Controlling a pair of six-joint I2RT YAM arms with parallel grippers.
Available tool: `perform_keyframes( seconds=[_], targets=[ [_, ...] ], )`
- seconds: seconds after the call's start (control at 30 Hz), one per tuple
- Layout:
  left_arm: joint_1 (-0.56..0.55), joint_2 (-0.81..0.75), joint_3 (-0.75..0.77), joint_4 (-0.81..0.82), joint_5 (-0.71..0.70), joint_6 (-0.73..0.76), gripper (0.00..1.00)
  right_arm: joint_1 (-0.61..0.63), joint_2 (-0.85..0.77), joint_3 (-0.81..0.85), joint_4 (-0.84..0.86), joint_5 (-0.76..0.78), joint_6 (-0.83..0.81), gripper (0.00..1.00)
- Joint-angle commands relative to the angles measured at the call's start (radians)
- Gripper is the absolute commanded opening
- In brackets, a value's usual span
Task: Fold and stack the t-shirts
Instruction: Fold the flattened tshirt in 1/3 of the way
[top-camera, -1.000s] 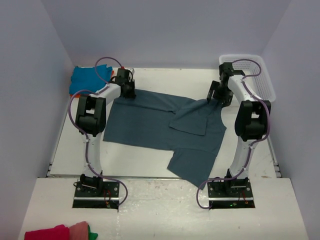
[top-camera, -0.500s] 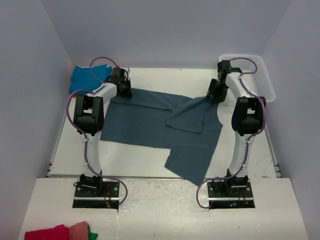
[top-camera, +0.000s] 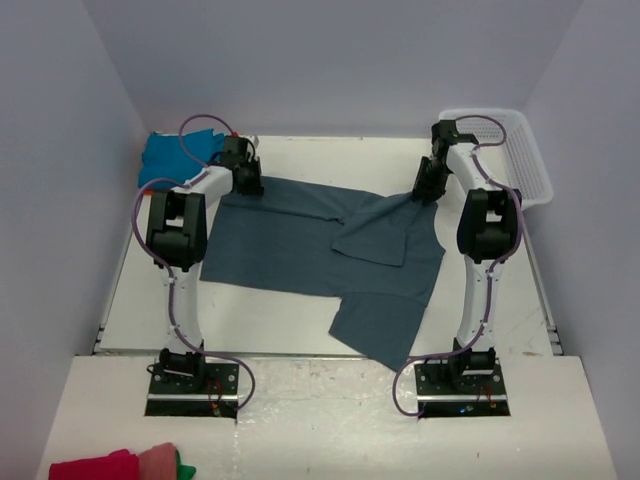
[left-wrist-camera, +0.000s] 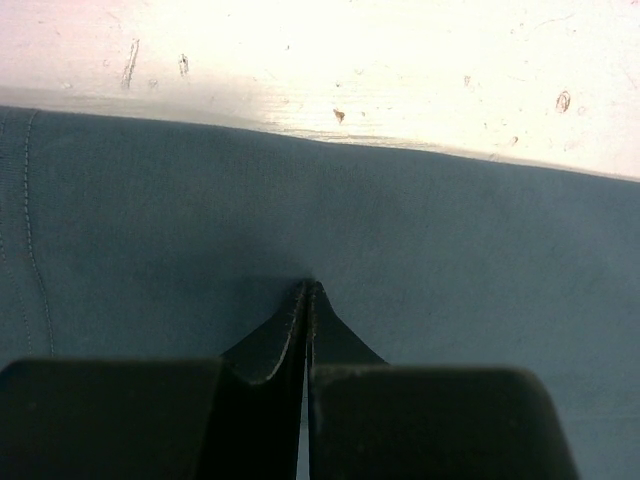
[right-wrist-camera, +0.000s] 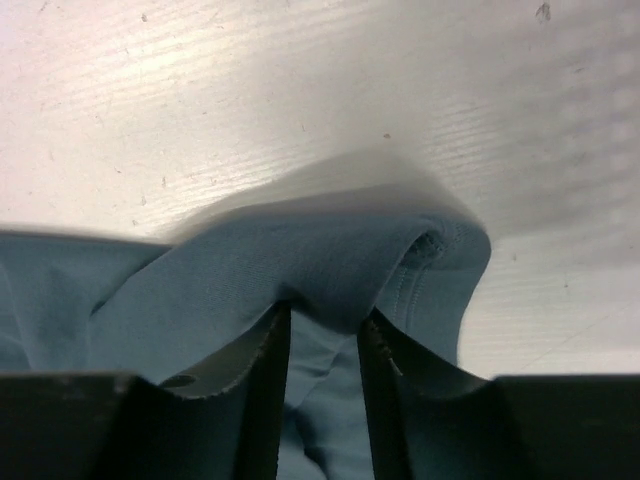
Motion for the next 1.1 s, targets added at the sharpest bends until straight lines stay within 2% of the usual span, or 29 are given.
perform_keyframes(
  seconds=[0.0,0.03,0.07,0.1,0.2,0.4,0.6,0.93,1.03,1.07],
  targets=[
    [0.016,-0.013,-0.019,-0.002,0.007,0.009,0.00,-0.011,0.005,0.056,-0.015,-0.024,-0.006,0.33],
    [0.016,-0.013,-0.019,-0.002,0.008,0.009,0.00,-0.011,0.005,0.053,-0.014,-0.018,0.002,0.26],
    [0.016,-0.013,-0.021,0.000,0.015,0.009,0.00,-0.010,0.005,0.052,-0.008,-0.023,0.005,0.12],
    [0.016,-0.013,-0.021,0.003,0.016,0.009,0.00,-0.011,0.005,0.050,-0.005,-0.024,0.009,0.06],
    [0.016,-0.015,-0.024,0.003,0.015,0.009,0.00,-0.010,-0.008,0.041,0.006,0.000,0.020,0.00],
    [0.016,-0.016,-0.027,0.003,0.013,0.008,0.00,-0.010,-0.038,0.015,0.019,0.112,0.049,0.00],
    [0.016,-0.010,-0.027,0.003,0.016,0.009,0.00,-0.010,-0.009,0.096,-0.037,0.201,0.054,0.00],
    [0.016,-0.004,-0.024,0.000,0.013,0.014,0.00,-0.013,0.056,0.203,-0.058,0.213,0.023,0.00],
    [0.016,0.001,-0.019,-0.002,0.015,0.015,0.00,-0.014,0.085,0.228,-0.078,0.201,0.014,0.09],
    [0.016,0.001,-0.019,-0.002,0.015,0.015,0.00,-0.016,0.088,0.230,-0.083,0.192,0.012,0.20]
  ],
)
